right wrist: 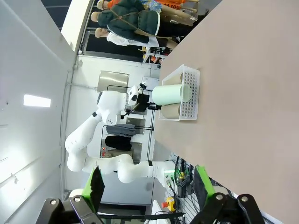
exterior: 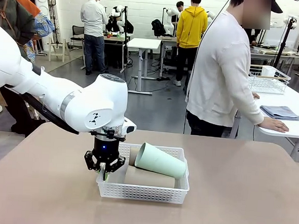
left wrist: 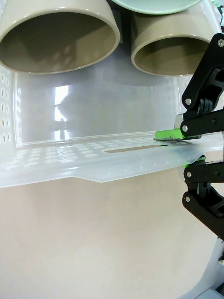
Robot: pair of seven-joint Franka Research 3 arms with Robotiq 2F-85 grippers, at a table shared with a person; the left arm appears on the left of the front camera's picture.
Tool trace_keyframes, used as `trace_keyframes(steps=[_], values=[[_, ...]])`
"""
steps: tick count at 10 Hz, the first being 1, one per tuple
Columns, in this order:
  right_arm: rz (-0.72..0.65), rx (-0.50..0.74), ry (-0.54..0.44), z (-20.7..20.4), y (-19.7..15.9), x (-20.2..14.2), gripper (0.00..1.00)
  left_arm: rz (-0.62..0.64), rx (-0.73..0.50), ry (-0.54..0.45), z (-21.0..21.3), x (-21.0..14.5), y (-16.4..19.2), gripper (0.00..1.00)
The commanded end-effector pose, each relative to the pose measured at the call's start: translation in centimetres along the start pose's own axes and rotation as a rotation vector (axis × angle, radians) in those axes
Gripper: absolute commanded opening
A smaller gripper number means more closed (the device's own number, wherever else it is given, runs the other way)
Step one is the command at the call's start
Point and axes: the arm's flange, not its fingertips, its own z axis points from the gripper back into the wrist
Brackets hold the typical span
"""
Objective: Clean and organize the cups into the basket.
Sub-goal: Move the Organizing basket back to the left side of the table.
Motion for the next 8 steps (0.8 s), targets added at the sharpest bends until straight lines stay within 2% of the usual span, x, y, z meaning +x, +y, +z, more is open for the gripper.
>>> trace_keyframes(steps=[1,4,6,8], values=[[0.006,0.007,-0.007,0.0,0.2,-0.3,1.00,-0.029,-0.020,0.022,0.5,0.6,2.8,0.06],[0.006,0.007,-0.007,0.0,0.2,-0.3,1.00,0.023,0.020,-0.072,2.6,2.3,11.2,0.06],[0.006,0.007,-0.007,0.0,0.2,-0.3,1.00,0.075,0.005,-0.075,3.2,3.2,17.0,0.06],[0.006,0.007,-0.007,0.0,0.2,-0.3,1.00,0.066,0.008,-0.079,2.7,3.1,22.1,0.06]])
